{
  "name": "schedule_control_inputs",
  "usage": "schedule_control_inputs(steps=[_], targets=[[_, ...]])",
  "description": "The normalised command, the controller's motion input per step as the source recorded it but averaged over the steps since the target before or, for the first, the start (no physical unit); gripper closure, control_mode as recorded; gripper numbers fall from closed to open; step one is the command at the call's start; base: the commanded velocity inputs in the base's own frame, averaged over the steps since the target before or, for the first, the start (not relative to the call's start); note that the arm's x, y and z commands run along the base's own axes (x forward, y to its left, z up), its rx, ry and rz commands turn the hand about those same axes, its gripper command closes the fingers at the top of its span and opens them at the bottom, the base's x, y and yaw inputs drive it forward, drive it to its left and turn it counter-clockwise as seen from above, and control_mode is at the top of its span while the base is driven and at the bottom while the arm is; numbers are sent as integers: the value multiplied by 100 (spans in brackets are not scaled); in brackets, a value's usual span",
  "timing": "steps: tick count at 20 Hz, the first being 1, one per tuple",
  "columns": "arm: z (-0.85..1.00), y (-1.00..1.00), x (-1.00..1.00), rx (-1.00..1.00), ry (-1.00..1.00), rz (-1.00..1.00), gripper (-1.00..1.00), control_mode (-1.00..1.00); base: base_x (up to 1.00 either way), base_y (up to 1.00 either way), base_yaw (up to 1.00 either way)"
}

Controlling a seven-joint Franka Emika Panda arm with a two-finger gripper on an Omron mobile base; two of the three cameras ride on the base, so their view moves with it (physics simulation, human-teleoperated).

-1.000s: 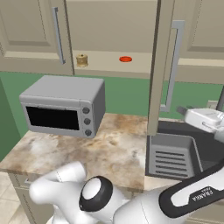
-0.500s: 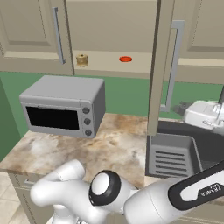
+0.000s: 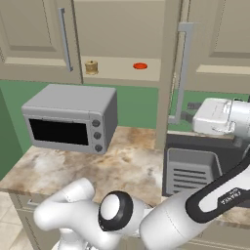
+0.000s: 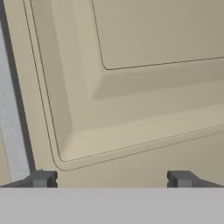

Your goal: Pick the candle and candle from the dining table and place them in the open cabinet. Close the cabinet after placing the objects.

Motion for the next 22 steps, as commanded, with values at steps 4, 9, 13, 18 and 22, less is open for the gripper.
schedule_control_inputs(steps=[4,9,13,18,22], targets=[[0,53,-13,0,-8,0,-100,-100,0,0,0],[0,48,-22,0,0,0,-100,-100,0,0,0],[0,53,-21,0,0,-2,-100,-100,0,0,0],[0,53,-1,0,0,-11,-100,-100,0,0,0],[0,53,0,0,0,-21,-100,-100,0,0,0]])
